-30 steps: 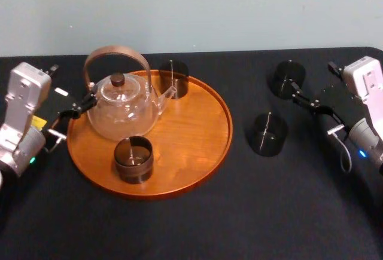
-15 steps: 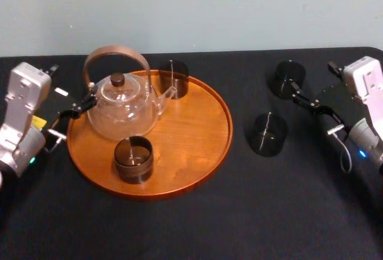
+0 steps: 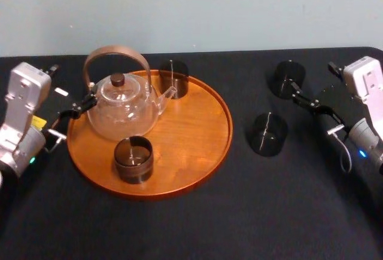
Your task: Pick up the glass from the table and place it on the tray.
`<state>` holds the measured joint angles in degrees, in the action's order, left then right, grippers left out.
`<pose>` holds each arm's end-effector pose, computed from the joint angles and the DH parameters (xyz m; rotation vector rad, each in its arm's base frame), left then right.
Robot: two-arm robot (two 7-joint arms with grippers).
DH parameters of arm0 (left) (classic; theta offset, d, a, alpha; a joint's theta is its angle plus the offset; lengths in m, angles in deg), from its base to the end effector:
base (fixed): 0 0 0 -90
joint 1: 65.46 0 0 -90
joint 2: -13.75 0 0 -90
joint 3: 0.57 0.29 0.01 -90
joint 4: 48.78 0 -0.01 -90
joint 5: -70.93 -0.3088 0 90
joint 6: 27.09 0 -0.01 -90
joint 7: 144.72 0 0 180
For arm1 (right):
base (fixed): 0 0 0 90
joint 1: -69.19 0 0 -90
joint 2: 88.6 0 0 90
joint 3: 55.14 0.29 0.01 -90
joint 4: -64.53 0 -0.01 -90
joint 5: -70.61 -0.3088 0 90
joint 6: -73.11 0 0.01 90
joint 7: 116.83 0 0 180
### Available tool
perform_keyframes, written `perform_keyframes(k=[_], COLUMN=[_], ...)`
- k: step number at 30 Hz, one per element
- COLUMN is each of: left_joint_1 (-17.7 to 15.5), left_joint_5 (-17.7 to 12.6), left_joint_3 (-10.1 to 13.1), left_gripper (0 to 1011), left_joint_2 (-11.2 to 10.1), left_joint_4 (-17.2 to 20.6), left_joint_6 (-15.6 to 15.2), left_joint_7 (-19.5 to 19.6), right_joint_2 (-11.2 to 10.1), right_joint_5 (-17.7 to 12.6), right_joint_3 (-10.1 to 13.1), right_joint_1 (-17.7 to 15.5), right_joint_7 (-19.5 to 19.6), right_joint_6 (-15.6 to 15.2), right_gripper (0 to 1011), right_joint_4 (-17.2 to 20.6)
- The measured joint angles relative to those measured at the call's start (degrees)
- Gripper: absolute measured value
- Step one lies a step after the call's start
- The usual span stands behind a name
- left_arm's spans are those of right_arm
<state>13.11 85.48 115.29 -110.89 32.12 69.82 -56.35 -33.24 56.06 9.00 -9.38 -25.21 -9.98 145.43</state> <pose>0.3581 0.0827 -0.3023 0.3043 -0.2850 1.2482 0.3581 -0.0827 -0.3023 -0.3043 -0.2850 -1.2480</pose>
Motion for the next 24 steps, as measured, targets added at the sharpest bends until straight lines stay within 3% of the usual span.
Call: perform_keyframes(k=[24], left_joint_1=[0.0], left_joint_5=[0.0], left_joint_3=[0.0], left_gripper=[1010], left_joint_2=[0.0], left_joint_4=[0.0], left_joint_6=[0.0], left_joint_7=[0.0], right_joint_2=[0.0], right_joint_5=[0.0], right_joint_3=[0.0], right_joint_1=[0.0], right_joint_7=[0.0], right_joint_6=[0.0], right_gripper=[1002], right_joint_4=[0.0])
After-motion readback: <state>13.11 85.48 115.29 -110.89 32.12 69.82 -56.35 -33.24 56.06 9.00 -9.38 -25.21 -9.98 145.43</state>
